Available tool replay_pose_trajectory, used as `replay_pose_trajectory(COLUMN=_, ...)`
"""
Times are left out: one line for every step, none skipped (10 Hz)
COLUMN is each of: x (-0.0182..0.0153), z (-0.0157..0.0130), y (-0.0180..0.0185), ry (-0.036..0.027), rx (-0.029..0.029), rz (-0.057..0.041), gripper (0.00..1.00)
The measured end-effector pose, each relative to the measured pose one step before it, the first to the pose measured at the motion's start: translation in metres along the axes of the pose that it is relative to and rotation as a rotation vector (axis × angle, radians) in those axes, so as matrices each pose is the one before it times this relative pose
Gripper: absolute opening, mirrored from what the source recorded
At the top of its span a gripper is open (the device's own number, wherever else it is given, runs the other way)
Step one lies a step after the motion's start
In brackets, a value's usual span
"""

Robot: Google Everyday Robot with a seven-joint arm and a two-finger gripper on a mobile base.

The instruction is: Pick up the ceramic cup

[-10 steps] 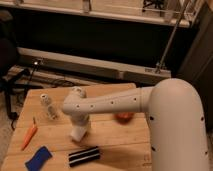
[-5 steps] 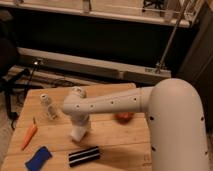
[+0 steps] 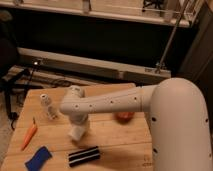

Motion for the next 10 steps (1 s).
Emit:
replay_pose_trajectory(x=0.00089, z=0.00029, y=0.0004, ry=0.00108, rx=0.00057, rz=-0.00169, gripper=0.0)
replay_pose_trajectory(x=0.00137, z=-0.00589, y=0.00161, ry=-0.00667, rx=-0.01673, rz=-0.00626, gripper=0.0)
replay_pose_trajectory(x=0.00015, z=-0.00912, y=0.00402, ry=-0.01452, rx=-0.03669, rz=-0.00499, gripper=0.0)
replay_pose_trajectory(x=0.00061, z=-0.01423, y=0.00754, ry=-0.02685, rx=-0.06846, rz=-0.00863, gripper=0.0)
replay_pose_trajectory(x=0.00074, z=-0.01714, y=0.00808, ry=-0.03155, rx=-0.08907, rz=-0.01084, gripper=0.0)
replay_pose_trajectory(x=0.0, z=-0.0093, y=0.00505, ry=-0.01619, rx=-0.06502, rz=-0.00499, gripper=0.0)
replay_pose_trajectory(x=-0.00001, z=-0.01156, y=0.00362, ry=-0.02184, rx=-0.08698, rz=-0.00578, gripper=0.0)
replay_pose_trajectory(x=-0.00075, z=-0.01018, y=-0.00345, ry=-0.02266, rx=-0.06997, rz=0.00368, gripper=0.0)
replay_pose_trajectory(x=-0.00155, z=-0.00751, y=-0.00583, ry=-0.02063, rx=-0.04649, rz=0.01078, gripper=0.0)
replay_pose_trajectory(x=-0.00426, z=-0.00604, y=-0.00683, ry=-0.02211, rx=-0.03264, rz=0.01134, gripper=0.0)
